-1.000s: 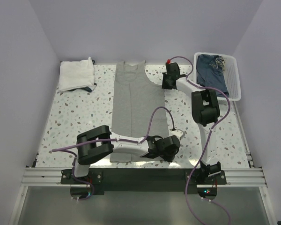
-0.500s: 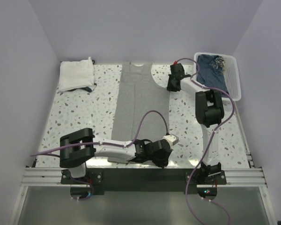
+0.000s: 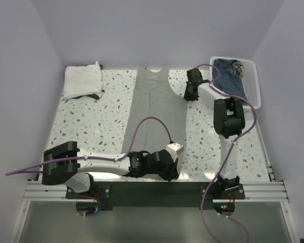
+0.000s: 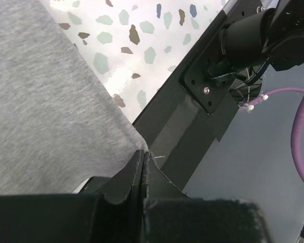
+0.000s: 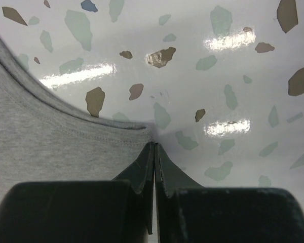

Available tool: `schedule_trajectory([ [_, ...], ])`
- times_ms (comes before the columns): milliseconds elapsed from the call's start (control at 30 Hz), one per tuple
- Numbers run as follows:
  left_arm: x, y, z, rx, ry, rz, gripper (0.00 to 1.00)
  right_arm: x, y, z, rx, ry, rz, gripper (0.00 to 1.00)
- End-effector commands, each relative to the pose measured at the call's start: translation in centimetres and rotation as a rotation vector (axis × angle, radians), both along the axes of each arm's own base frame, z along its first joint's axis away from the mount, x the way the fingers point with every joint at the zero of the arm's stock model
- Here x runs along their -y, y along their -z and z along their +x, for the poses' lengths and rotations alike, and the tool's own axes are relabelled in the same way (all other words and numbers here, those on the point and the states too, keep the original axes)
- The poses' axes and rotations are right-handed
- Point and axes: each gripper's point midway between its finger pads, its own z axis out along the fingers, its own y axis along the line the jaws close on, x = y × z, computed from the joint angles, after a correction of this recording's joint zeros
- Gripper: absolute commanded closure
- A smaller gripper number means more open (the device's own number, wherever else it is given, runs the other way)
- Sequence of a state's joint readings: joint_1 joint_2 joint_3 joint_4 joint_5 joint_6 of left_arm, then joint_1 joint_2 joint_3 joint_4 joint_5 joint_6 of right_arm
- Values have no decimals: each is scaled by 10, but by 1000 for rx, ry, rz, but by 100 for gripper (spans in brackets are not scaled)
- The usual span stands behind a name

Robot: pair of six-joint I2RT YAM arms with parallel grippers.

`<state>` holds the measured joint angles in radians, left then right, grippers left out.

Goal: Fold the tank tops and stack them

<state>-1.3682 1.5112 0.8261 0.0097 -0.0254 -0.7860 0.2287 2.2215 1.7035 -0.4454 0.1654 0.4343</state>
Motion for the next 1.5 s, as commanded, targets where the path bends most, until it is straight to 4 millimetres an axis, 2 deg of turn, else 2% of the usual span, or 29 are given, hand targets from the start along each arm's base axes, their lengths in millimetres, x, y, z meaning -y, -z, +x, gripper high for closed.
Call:
schedule_trajectory([
  [0,-6,-16,11,4,-88,-67,100,-4,-51,7,82,26,55,100],
  [67,-16,-10,14,-5,-120,-55,100,-7,-60,7,98,28,74,100],
  [100,-19,-14,17,-3,-136,-66,100,-7,-62,6,103,40,85,100],
  [133,-26,-8,17,-11,-152,-50,100,-9,-68,8,118,44,96,100],
  [200,-32,-12,23,-2,-185,-60,100,-17,-79,9,140,37,130,100],
  [233,-40,-5,23,-12,-200,-42,100,-20,-82,9,146,34,140,100],
  [300,-47,-5,27,-8,-230,-43,100,-33,-92,11,167,19,159,100],
  [333,-54,3,27,-17,-245,-25,100,-37,-94,12,171,15,163,100],
  [400,-60,3,31,-23,-274,-32,100,-50,-97,15,177,5,179,100],
  [433,-71,13,30,-35,-288,9,100,-56,-96,15,172,-5,184,100],
  [533,-86,21,32,-39,-328,36,100,-79,-92,18,166,-26,198,100],
  [600,-95,22,31,-41,-342,51,100,-88,-93,23,172,-26,215,100],
  [633,-101,27,31,-48,-355,66,100,-94,-85,24,161,-29,220,100],
  [700,-110,30,30,-50,-373,83,100,-105,-85,28,170,-31,245,100],
  [733,-117,35,28,-57,-383,96,100,-113,-79,29,161,-40,254,100],
  [800,-125,37,27,-60,-399,108,100,-121,-82,35,177,-38,272,100],
  [833,-130,39,27,-65,-409,117,100,-126,-74,36,169,-38,274,100],
  [933,-141,42,26,-67,-434,138,100,-143,-76,40,180,-54,295,100],
  [1133,-156,44,28,-61,-470,171,100,-164,-71,46,192,-69,313,100],
  [1467,-166,47,25,-70,-485,189,100,-191,-70,49,209,-106,327,100],
])
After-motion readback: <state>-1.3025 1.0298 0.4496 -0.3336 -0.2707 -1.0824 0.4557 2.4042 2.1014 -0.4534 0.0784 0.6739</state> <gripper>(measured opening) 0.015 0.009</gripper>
